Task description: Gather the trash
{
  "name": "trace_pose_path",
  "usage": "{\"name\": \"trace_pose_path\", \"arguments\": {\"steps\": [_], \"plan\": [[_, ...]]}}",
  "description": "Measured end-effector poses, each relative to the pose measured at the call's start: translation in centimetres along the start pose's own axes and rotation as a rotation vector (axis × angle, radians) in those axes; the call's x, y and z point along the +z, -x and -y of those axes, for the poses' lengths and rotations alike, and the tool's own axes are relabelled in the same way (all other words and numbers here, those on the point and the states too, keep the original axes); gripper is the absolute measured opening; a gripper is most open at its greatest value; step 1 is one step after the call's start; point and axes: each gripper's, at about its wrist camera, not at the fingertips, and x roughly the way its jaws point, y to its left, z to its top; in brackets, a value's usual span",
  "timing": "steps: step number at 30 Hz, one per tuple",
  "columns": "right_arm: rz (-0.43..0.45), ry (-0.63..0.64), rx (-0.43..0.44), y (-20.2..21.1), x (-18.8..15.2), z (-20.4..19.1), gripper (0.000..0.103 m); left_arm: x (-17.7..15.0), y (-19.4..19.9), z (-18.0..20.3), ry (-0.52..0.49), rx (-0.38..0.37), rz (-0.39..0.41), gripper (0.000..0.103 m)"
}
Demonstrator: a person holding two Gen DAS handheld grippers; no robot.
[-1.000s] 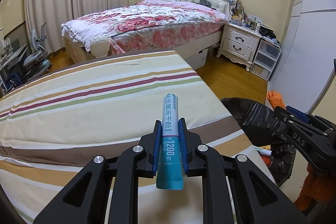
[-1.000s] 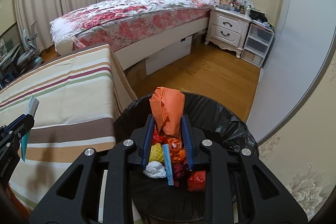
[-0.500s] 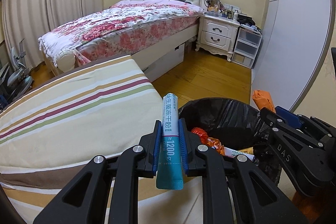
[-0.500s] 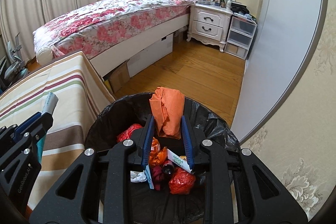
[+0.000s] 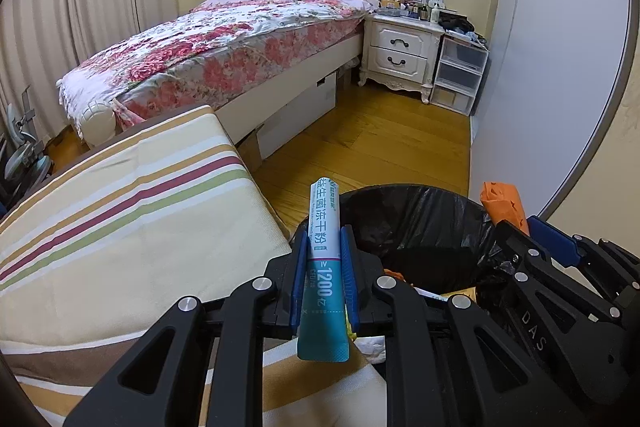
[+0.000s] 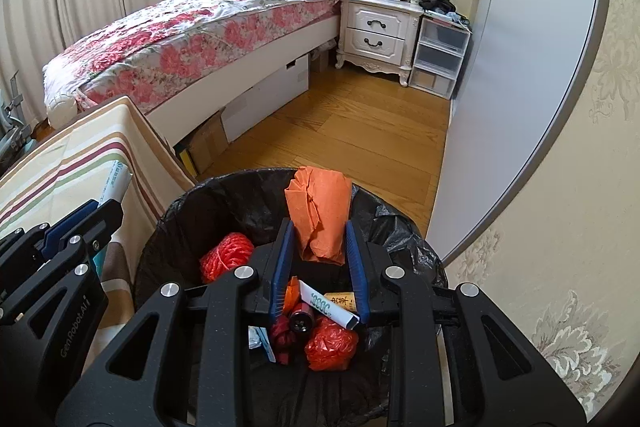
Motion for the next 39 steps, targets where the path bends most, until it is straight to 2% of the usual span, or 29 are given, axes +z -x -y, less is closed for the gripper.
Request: {"name": "trace_pose_path", "arguments": {"steps": [5,6,8,12,15,17,19,25,35,39], "plan": [[-0.006,-0.015,-0.012,-0.3,-0.1,0.4,0.027,0.2,-0.3,0.4,-0.004,0.0,-0.009,0.023],[-0.005,-0.019,-0.016,-0.3,-0.2,0.5,0.027,0.2,-0.4,0.5,-0.006,0.003,-0.012,0.025],[-0.007,-0.028,-0.021,-0.3,-0.2,0.7,0.027,0.2,-0.3,0.4,-0.006,0.007,-0.01,0.04],[-0.004,-0.038,-0.028,-0.3,-0.3,0.9,0.028,0.2,-0.2,0.4,0.001,0.013,0.001,0.05],[0.013,-0.045,-0.041,-0.1,-0.3,1.1,0.045,0.2,0.0,0.3,0.002,0.014,0.01,0.059],[0.018,-0.049,-0.047,0.0,-0.1,1.1,0.047,0.2,0.2,0.4,0.003,0.018,0.02,0.067],[0.025,-0.062,-0.052,0.1,-0.1,1.4,0.052,0.3,0.3,0.3,0.006,0.022,0.028,0.071],[0.056,-0.078,-0.065,0.8,0.0,1.8,0.064,0.3,0.9,-0.1,0.018,0.045,0.045,0.075],[0.097,-0.055,-0.043,2.6,-0.3,1.2,0.071,-0.5,3.6,-1.7,0.043,0.112,0.095,0.079],[0.118,-0.034,-0.026,3.7,-0.4,0.5,0.075,-1.1,5.2,-2.3,0.042,0.161,0.124,0.082]]}}
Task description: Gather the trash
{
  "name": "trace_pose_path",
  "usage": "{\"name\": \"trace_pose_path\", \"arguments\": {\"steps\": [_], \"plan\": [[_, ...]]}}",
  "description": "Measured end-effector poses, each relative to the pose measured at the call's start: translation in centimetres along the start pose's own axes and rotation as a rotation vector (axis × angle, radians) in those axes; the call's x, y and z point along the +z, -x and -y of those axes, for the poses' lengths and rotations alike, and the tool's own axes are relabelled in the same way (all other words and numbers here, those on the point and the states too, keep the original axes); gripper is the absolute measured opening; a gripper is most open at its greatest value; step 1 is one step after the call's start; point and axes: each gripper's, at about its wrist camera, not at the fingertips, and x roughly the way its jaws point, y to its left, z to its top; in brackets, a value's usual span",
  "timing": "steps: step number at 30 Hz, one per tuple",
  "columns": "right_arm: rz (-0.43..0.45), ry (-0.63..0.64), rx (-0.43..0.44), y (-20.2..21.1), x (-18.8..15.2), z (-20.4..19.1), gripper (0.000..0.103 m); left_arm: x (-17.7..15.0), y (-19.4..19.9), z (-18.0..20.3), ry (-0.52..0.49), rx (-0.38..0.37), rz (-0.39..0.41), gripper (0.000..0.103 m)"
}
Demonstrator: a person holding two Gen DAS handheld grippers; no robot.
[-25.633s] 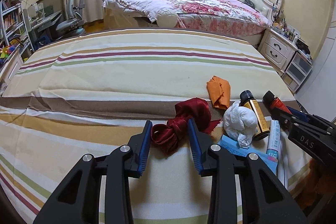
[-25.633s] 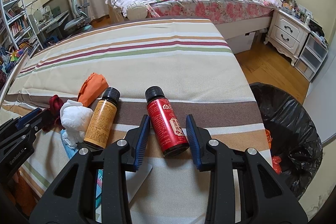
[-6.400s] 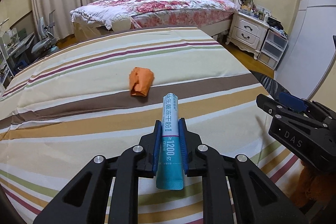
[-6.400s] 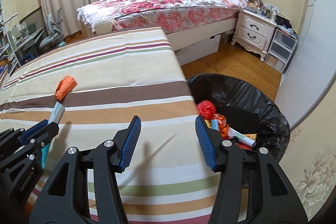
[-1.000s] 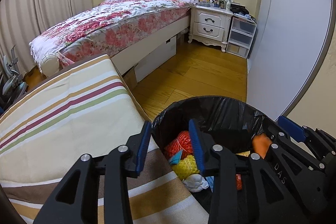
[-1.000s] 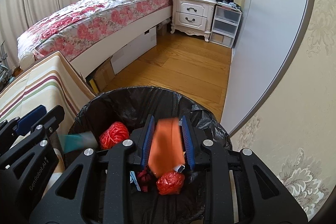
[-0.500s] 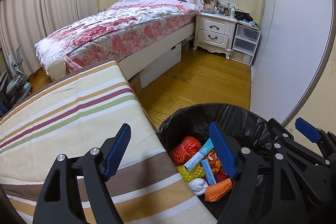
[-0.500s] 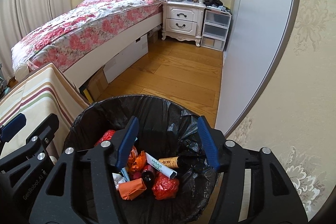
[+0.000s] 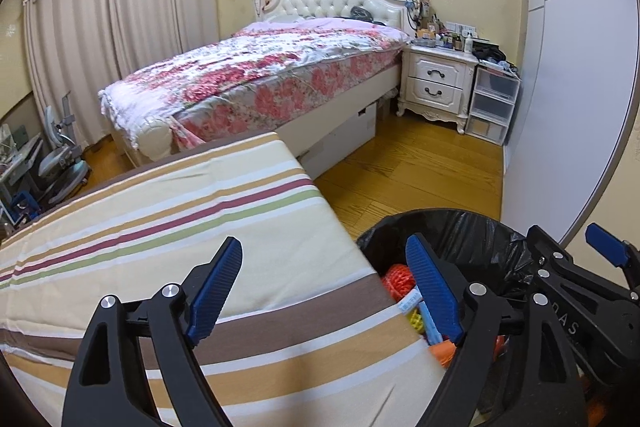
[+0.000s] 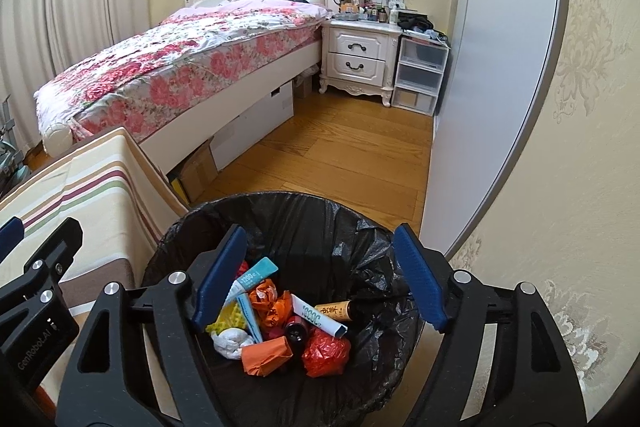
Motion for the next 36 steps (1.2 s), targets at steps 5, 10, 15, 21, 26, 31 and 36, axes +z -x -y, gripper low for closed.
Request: {"name": "trace_pose_path", "arguments": {"steps": [5,10,15,21,26,31,36], "plan": [[0.024,0.028,0.022,1.6,-0.3,-0.8,0.078,-0.6,1.9,-1.2,0.014,0.047,0.028,0.084],[0.04,0.053,0.041,3.2,-0.9,-1.2,0.08,-1.5,3.6,-2.7,0.047,0.069,0.036,0.085],[0.048,0.074,0.066,5.0,-1.7,-1.7,0.081,-2.4,5.1,-4.0,0.07,0.1,0.041,0.085],[0.062,0.109,0.093,6.6,-2.5,-2.4,0.082,-3.5,6.7,-4.8,0.082,0.15,0.046,0.085],[0.074,0.125,0.114,7.8,-3.0,-2.9,0.082,-4.5,8.0,-5.7,0.109,0.168,0.049,0.085],[0.085,0.132,0.125,8.6,-3.4,-3.1,0.083,-5.0,8.9,-5.9,0.115,0.181,0.057,0.085],[0.095,0.136,0.131,9.1,-3.5,-3.2,0.083,-5.3,9.3,-6.1,0.126,0.186,0.063,0.085]]}}
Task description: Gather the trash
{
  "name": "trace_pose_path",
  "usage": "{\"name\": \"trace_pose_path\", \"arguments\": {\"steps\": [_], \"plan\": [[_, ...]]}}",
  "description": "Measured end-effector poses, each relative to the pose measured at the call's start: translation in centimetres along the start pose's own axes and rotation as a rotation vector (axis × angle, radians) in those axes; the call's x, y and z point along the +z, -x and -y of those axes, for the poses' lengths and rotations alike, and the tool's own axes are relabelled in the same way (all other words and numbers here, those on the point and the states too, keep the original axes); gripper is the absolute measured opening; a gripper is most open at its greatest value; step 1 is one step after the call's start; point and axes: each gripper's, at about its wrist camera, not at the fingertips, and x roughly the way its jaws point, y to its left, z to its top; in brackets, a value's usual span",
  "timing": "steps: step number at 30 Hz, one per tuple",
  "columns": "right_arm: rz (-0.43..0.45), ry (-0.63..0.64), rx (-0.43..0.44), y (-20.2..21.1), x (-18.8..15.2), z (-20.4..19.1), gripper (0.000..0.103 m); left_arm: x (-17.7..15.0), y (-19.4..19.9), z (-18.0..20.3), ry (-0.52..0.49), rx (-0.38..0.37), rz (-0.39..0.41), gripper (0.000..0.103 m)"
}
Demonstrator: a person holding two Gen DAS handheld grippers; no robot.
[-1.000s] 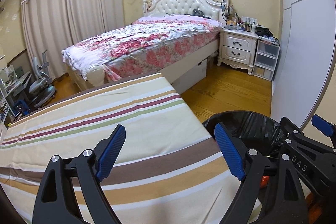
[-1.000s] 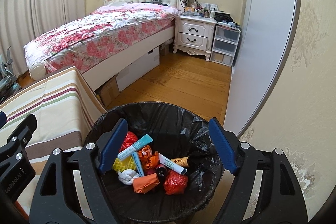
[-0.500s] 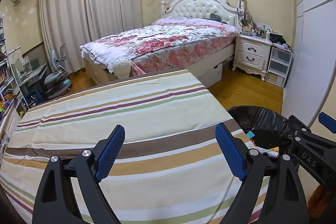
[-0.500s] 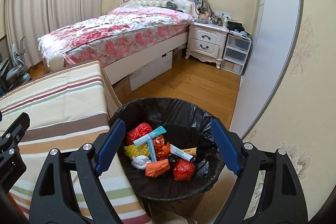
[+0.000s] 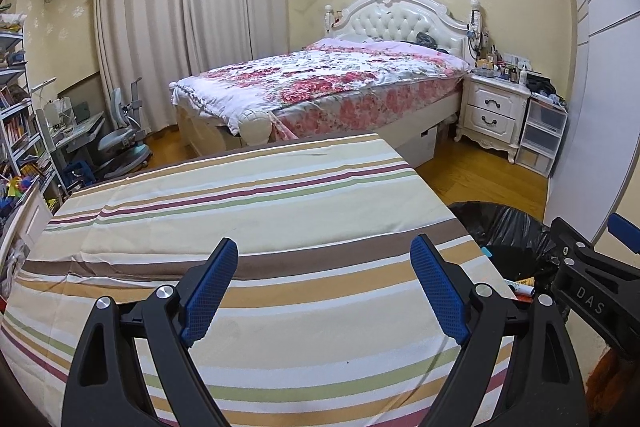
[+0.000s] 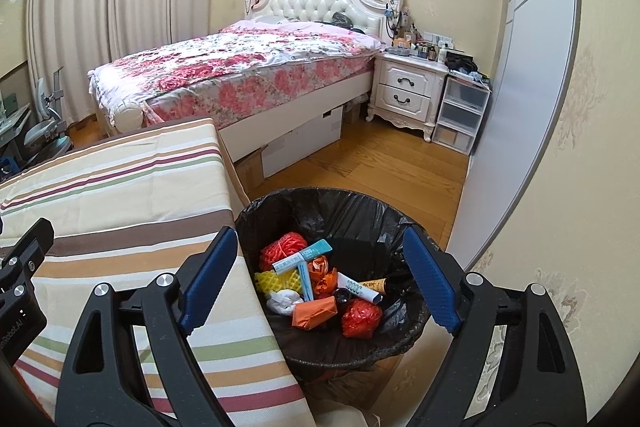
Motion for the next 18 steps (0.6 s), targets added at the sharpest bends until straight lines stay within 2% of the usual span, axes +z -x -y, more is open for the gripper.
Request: {"name": "trace_pose_path", "arguments": {"steps": [18], "plan": [[0.003,0.001,0.001,0.22,-0.18,-0.16,0.083,-0.32,0.35,-0.36,0.004,0.004,0.001,0.085]]}}
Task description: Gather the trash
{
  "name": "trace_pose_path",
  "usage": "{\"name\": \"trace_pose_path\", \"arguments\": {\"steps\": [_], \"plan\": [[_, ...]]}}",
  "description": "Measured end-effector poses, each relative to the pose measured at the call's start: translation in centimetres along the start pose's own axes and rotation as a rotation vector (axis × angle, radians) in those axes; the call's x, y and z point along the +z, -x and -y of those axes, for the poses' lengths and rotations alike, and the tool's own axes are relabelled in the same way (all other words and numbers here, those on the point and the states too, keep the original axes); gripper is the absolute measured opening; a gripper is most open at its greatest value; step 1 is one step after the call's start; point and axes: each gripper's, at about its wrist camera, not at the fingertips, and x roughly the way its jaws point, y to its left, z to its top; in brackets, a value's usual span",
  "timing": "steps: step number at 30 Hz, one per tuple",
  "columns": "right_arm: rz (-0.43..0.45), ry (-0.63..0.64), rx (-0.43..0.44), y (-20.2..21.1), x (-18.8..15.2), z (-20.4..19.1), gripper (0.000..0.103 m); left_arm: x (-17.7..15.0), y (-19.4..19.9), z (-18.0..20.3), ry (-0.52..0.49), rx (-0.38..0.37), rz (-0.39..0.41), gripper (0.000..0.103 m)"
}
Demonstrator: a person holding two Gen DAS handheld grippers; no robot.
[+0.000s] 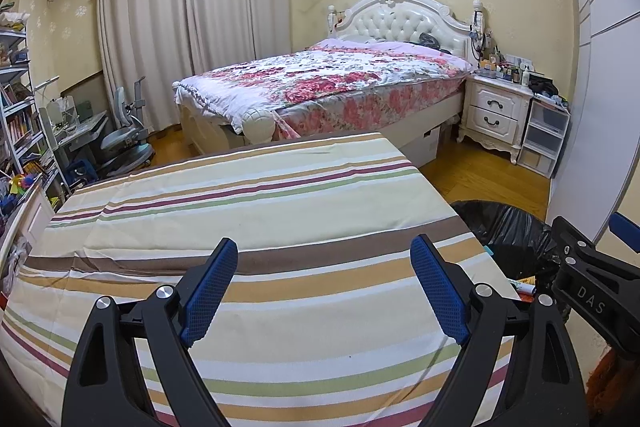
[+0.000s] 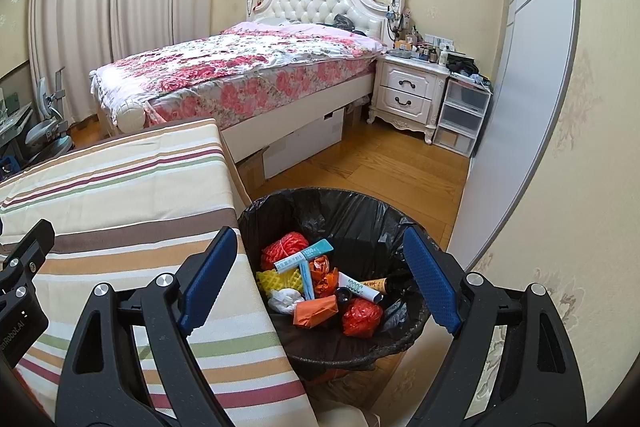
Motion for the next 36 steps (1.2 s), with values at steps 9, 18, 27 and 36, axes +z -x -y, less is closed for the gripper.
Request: {"name": "trace_pose_path", "arguments": {"steps": [9,18,27,36], "plan": [[-0.001,0.0,0.001,0.0,-0.01,-0.03,0.083,-0.17,0.14,-0.26,0.0,0.001,-0.003,0.085],[-0.002,0.001,0.0,0.0,-0.15,-0.08,0.083,-0.33,0.22,-0.51,0.001,0.003,-0.003,0.085],[0.0,0.0,0.0,0.09,-0.35,-0.14,0.083,-0.9,0.33,-1.05,0.005,0.002,-0.009,0.085],[-0.002,0.002,0.0,0.09,-0.45,-0.15,0.083,-0.89,0.29,-1.04,0.005,0.003,-0.01,0.085]]}}
